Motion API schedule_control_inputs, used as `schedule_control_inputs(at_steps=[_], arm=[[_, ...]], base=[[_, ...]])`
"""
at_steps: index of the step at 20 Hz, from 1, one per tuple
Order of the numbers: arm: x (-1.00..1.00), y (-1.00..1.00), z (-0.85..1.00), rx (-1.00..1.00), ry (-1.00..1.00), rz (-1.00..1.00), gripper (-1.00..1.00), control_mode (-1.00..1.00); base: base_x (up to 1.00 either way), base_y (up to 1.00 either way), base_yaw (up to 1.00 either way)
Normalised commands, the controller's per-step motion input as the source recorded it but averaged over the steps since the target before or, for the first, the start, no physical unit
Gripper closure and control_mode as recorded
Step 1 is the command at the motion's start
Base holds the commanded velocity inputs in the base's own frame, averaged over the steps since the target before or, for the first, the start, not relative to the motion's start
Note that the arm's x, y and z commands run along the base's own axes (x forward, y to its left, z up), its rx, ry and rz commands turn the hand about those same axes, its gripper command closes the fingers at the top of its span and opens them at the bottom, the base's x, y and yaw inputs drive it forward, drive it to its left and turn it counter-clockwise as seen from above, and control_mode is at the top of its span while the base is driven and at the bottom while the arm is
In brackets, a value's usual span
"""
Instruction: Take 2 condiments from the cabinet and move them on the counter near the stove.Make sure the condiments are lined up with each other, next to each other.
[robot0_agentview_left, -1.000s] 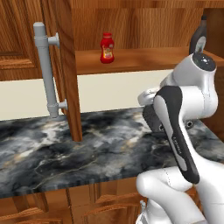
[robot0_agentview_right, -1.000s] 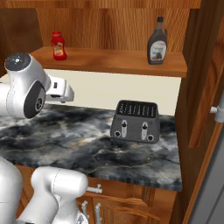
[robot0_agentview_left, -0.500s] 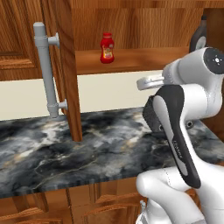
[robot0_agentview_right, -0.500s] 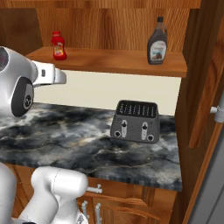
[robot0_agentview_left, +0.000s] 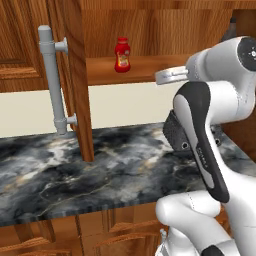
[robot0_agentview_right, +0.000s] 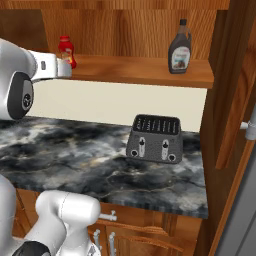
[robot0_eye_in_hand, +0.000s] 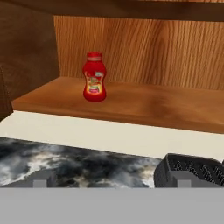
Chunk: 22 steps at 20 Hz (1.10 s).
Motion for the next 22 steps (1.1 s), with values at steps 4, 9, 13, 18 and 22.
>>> schedule_control_inputs(at_steps=[4,9,13,18,22], arm=[[0.33,0.00,0.29,0.00,-0.03,-0.07,-1.00,-1.00],[0.42,-0.17,0.13,-0.05,0.00,-0.21,-1.00,-1.00],[0.43,-0.34,0.04,-0.05,0.00,-0.23,-1.00,-1.00],[0.35,-0.56,0.00,-0.03,0.00,-0.17,-1.00,-1.00],[0.29,-0.52,0.00,0.00,-0.01,-0.11,-1.00,-1.00]], base=[[0.00,0.00,0.00],[0.00,0.00,0.00],[0.00,0.00,0.00],[0.00,0.00,0.00],[0.00,0.00,0.00]])
